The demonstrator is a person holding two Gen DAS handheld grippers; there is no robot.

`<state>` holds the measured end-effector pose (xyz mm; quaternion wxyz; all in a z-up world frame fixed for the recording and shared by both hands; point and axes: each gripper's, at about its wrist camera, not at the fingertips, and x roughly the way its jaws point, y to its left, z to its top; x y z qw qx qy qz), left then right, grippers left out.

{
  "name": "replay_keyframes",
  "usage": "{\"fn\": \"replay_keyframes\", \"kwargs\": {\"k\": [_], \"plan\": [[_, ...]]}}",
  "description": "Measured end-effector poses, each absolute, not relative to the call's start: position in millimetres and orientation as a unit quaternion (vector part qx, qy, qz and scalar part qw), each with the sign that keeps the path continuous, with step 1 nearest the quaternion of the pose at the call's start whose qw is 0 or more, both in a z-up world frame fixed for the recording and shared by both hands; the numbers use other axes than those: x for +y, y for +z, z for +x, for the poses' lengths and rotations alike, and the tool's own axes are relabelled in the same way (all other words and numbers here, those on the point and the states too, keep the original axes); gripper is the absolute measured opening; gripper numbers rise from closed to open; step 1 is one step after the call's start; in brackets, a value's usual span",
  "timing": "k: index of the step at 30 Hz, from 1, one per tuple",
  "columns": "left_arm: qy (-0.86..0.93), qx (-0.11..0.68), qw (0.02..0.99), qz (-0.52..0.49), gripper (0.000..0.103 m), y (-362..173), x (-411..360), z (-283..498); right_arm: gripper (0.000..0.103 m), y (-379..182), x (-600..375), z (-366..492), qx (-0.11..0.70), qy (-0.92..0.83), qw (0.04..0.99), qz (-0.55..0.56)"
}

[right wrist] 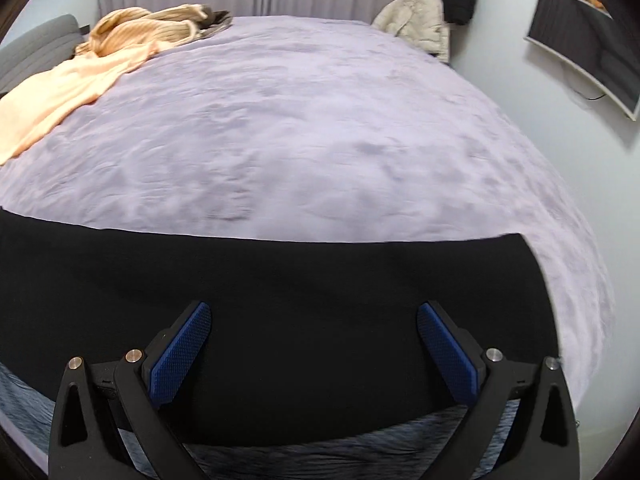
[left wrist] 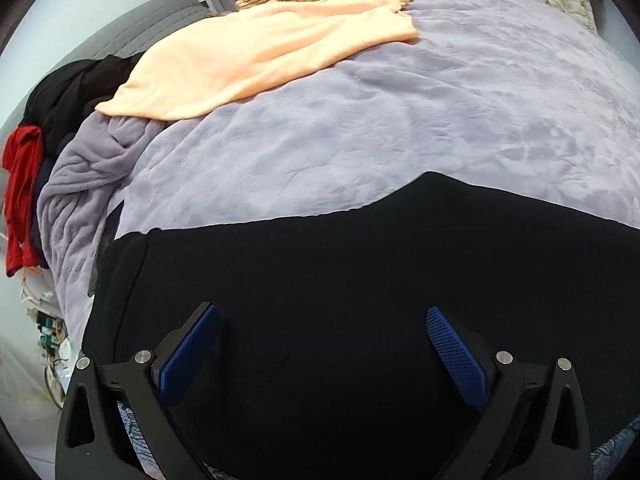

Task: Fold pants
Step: 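Grasp the trousers' waistband edge with both grippers and lift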

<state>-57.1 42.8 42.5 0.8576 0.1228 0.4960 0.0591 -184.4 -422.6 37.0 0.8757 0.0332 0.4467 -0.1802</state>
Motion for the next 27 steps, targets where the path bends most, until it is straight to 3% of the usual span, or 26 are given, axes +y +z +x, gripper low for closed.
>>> {"fn": "replay_keyframes", "kwargs": {"k": [4,8,14,27], "plan": [[0.039,0.492,0.866,0.083,0.103,50,56,-72,0.103,52,-399,-193,0.438,-0.189,0.879,0.026],[-0.034,0.480,0.873,0.085,0.103,57,41,-121,0.103,76,-318,-208,0.403,-0.044,0.914,0.000],[-0.047,0.461,0.876,0.135,0.103,50,33,-158,0.103,52,-217,-207,0.426,0.097,0.896,-0.081],[0.114,0.492,0.863,-0.033,0.103,48,212,-135,0.103,42,-273,-217,0.452,0.044,0.889,-0.060]]}}
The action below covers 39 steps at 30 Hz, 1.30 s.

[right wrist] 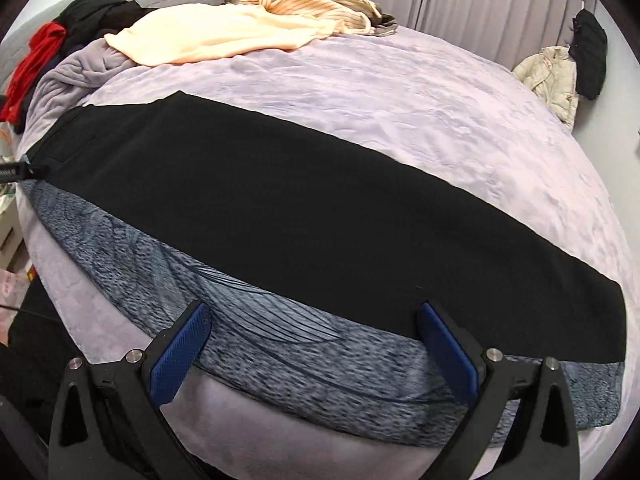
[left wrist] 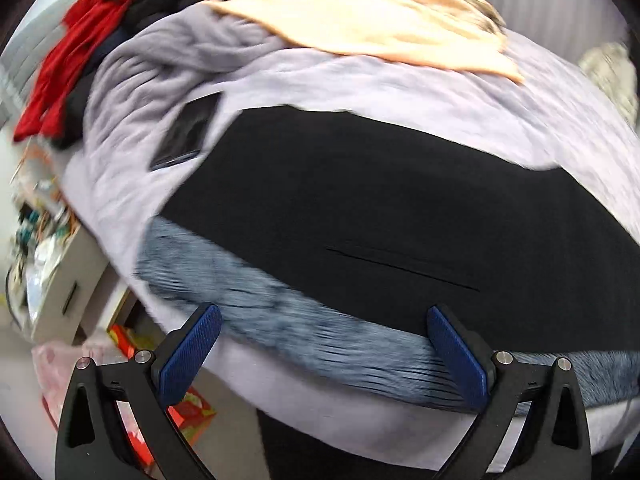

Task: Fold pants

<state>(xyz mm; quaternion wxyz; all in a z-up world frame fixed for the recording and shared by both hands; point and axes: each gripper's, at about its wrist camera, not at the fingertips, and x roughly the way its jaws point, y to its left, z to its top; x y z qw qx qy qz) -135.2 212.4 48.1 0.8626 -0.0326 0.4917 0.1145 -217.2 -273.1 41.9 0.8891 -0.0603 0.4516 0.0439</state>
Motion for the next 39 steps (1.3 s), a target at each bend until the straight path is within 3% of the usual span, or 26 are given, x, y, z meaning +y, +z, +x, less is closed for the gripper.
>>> {"fn": "replay_keyframes", "kwargs": {"k": [6,11,19,29,33,39], "plan": [[0.202,0.497,0.838,-0.097,0.103,31,299,-137,0.103,43,-302,-209,0.459,0.013,0.888,-0.020],[0.241,0.490,0.823,-0.157,0.103,42,326,-141,0.103,53,-313,-206,0.460,-0.014,0.888,-0.025],[0.147,0.457,0.872,-0.094,0.103,82,241,-82,0.103,81,-318,-179,0.443,-0.045,0.895,0.038],[0.041,0.515,0.852,0.081,0.103,43,81,2,0.103,61,-222,-86,0.466,0.006,0.884,0.026],[0.081,0.514,0.851,0.070,0.103,47,98,11,0.103,47,-230,-81,0.478,-0.043,0.877,-0.005],[0.136,0.521,0.842,0.031,0.103,51,156,-2,0.103,45,-311,-110,0.476,-0.104,0.872,0.044]]}}
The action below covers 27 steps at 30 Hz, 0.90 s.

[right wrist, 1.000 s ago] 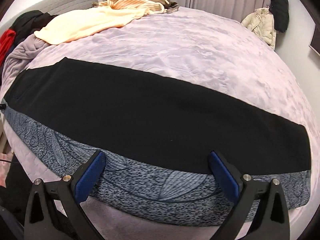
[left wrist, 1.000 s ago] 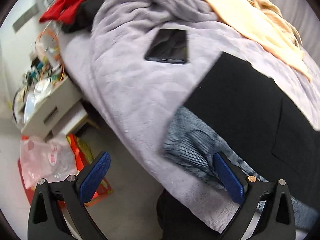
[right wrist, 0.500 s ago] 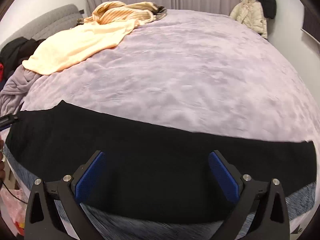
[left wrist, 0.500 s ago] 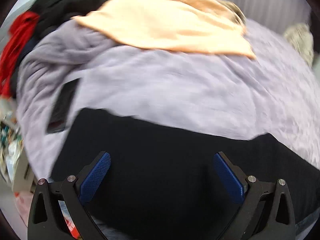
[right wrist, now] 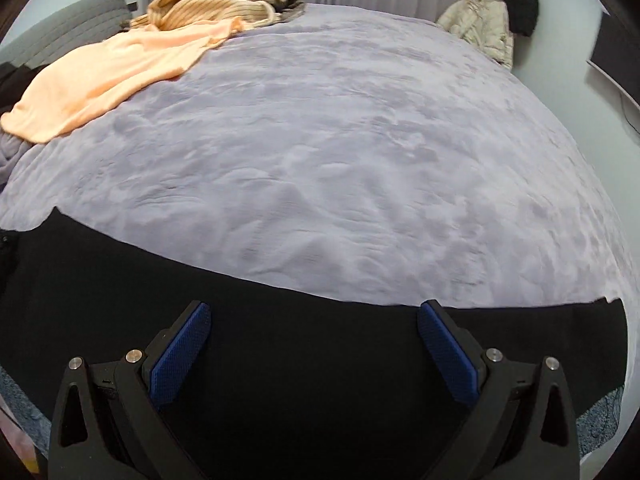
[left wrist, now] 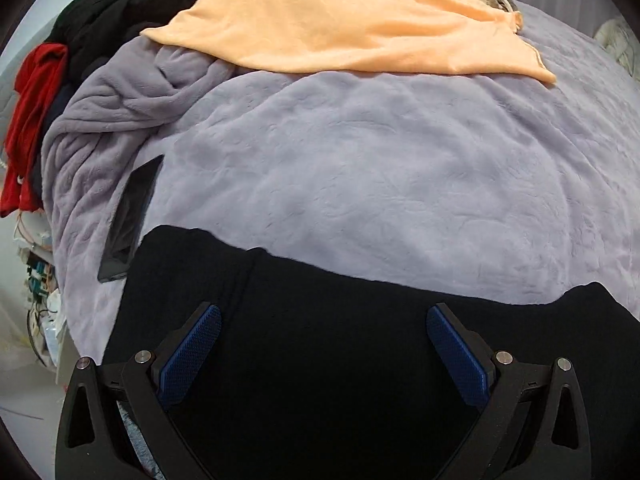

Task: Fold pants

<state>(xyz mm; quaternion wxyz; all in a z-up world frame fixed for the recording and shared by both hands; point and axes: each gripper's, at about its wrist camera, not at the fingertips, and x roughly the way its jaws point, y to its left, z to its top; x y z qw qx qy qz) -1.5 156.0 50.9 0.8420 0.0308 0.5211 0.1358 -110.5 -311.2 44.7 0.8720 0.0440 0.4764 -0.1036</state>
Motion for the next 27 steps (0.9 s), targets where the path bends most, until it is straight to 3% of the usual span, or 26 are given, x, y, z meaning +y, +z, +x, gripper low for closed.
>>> {"fn": "replay_keyframes", "kwargs": {"k": [3,7,13,18,27], "plan": [[0.117,0.510,0.851,0.031,0.103,65,144,-23,0.103,53,-352,-142,0.464,-0.136,0.872,0.081],[0.008,0.510,0.860,0.019,0.103,80,80,-58,0.103,75,-395,-220,0.366,-0.148,0.909,0.136],[-0.179,0.524,0.830,0.069,0.103,77,-75,-106,0.103,56,-445,-299,0.390,-0.150,0.875,0.245],[-0.230,0.552,0.791,0.129,0.103,49,-167,-134,0.103,38,-447,-313,0.419,-0.150,0.868,0.218],[-0.196,0.539,0.806,0.143,0.103,42,-223,-106,0.102,33,-463,-292,0.363,-0.093,0.903,0.210]]}}
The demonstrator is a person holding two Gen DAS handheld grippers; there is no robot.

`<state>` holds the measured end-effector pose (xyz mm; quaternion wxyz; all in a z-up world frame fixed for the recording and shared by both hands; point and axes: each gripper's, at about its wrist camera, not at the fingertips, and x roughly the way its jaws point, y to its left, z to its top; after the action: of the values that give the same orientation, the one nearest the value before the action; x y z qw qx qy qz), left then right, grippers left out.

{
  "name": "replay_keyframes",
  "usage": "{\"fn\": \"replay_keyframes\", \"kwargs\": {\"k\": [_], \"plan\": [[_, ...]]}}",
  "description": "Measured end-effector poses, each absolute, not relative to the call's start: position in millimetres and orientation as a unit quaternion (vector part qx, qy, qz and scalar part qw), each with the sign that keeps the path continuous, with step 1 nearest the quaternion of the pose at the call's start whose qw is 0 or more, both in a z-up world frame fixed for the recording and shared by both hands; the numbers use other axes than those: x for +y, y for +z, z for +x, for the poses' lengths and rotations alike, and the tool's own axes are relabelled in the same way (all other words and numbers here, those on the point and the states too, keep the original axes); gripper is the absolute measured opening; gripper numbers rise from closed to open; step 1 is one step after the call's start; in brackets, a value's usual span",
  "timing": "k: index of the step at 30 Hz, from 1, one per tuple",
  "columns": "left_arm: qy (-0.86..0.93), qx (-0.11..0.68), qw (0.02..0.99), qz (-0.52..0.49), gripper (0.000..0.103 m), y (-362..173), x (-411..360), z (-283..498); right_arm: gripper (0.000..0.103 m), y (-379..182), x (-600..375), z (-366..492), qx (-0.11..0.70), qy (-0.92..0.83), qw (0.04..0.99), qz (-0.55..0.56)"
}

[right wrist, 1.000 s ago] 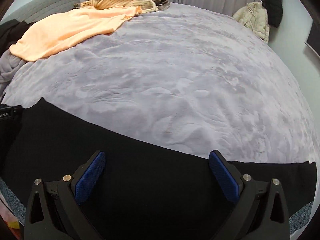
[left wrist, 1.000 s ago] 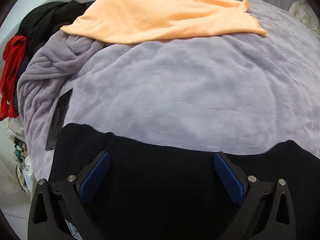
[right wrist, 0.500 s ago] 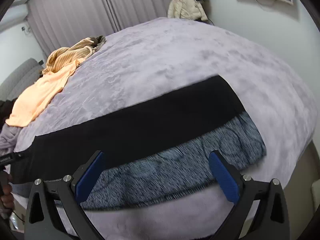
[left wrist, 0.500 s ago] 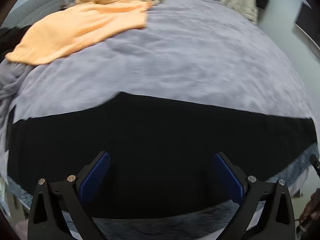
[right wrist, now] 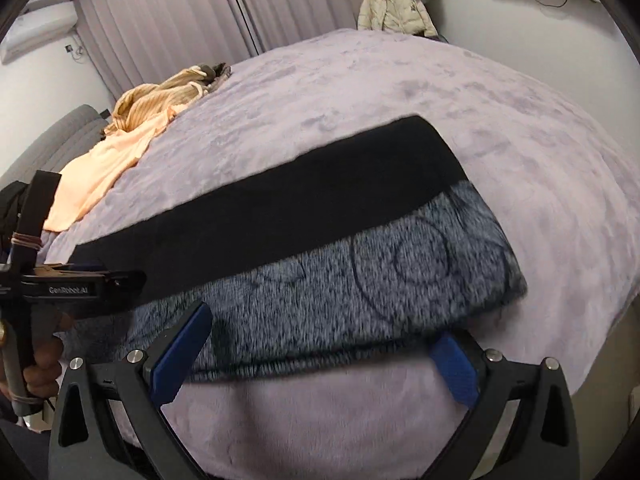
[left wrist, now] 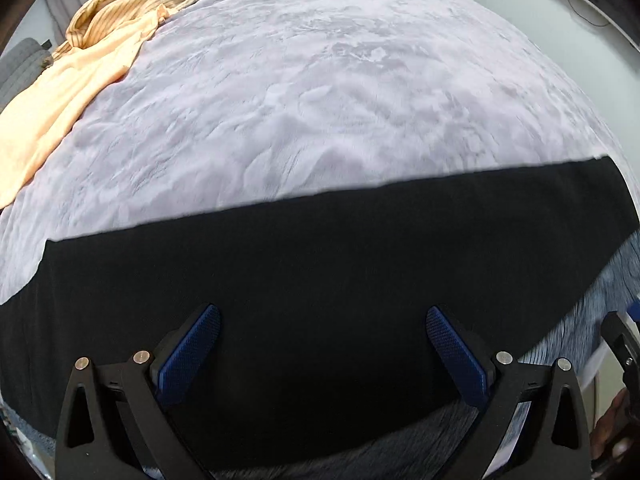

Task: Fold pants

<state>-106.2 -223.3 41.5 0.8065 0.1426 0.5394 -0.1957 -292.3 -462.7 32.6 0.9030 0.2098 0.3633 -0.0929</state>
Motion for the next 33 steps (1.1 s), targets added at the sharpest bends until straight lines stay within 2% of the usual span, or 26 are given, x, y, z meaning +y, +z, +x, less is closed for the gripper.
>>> {"fn": "replay_keyframes", "kwargs": {"k": [4,5,6,7,8,13,20,27,33], "plan": [[-0.183,0.529,0.815,0.148,0.103,40,-247,-95,0.099,24,-481,-257,0.348,-0.076,0.902,0.245],[-0.180,0.526,0.818,0.152,0.103,39,-251,-94,0.090,23,-484,-252,0.344,-0.080,0.901,0.252],[-0.178,0.521,0.821,0.153,0.103,37,-253,-95,0.079,24,-485,-250,0.344,-0.089,0.901,0.250],[-0.178,0.516,0.824,0.153,0.103,36,-253,-96,0.040,26,-484,-246,0.355,-0.091,0.899,0.241],[-0.177,0.510,0.828,0.155,0.103,35,-254,-100,0.024,28,-482,-244,0.364,-0.086,0.897,0.235],[-0.160,0.493,0.840,0.160,0.103,32,-263,-107,0.015,48,-460,-242,0.364,-0.097,0.906,0.191],[-0.207,0.509,0.827,0.119,0.103,50,-232,-106,0.014,104,-403,-237,0.329,-0.099,0.937,0.068],[-0.192,0.508,0.839,-0.027,0.103,80,-113,-77,0.014,157,-327,-220,0.290,-0.043,0.956,0.000],[-0.144,0.514,0.840,-0.098,0.103,76,-6,-58,0.015,150,-227,-183,0.295,0.050,0.951,-0.074]]}}
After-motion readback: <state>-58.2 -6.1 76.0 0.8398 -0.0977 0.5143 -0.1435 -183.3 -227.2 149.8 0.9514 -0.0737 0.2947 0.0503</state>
